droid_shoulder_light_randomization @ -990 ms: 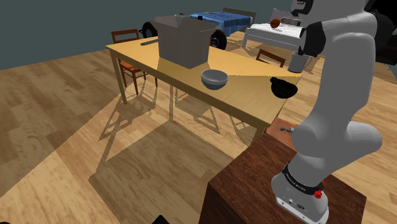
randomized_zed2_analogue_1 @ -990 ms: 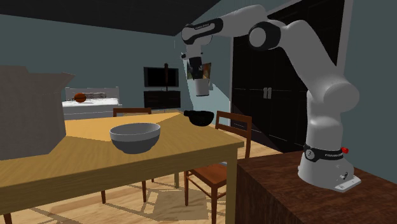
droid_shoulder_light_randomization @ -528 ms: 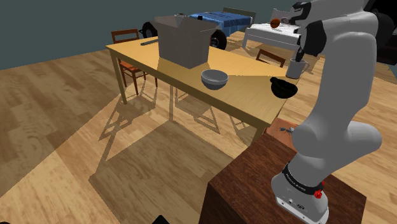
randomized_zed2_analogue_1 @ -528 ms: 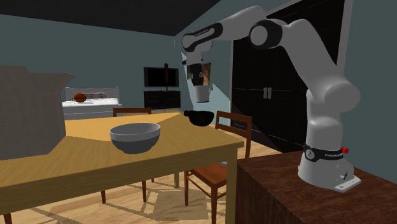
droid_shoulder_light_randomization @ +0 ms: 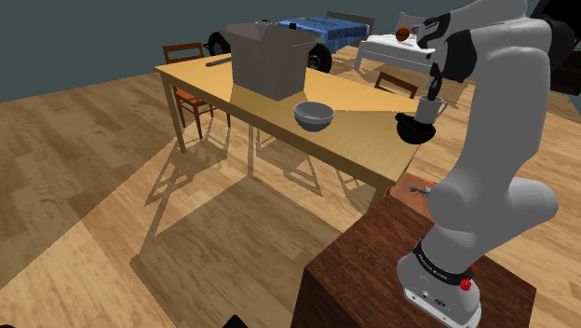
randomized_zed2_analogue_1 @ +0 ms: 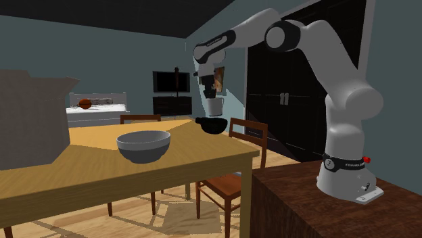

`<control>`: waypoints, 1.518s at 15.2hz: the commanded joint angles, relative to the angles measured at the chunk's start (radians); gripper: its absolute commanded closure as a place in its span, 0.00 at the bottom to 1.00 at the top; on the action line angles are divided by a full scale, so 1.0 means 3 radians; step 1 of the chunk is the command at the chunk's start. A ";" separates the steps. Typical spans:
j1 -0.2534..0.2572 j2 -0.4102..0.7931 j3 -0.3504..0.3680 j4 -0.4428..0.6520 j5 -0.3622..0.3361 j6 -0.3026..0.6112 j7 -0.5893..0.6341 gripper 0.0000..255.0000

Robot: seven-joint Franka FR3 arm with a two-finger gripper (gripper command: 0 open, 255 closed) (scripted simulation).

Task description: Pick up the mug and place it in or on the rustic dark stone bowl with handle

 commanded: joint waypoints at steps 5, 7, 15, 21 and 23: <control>0.0006 0.0000 0.0002 -0.0033 0.0001 0.0036 0.0003 1.00; 0.0006 0.0000 0.0002 -0.0033 0.0001 0.0036 0.0003 1.00; -0.0009 0.0011 0.0001 0.0097 0.0003 -0.0082 0.0006 0.00; -0.0074 0.0078 0.0005 0.0518 0.0025 -0.0433 0.0010 0.00; -0.0074 0.0079 0.0005 0.0519 0.0025 -0.0433 0.0010 0.00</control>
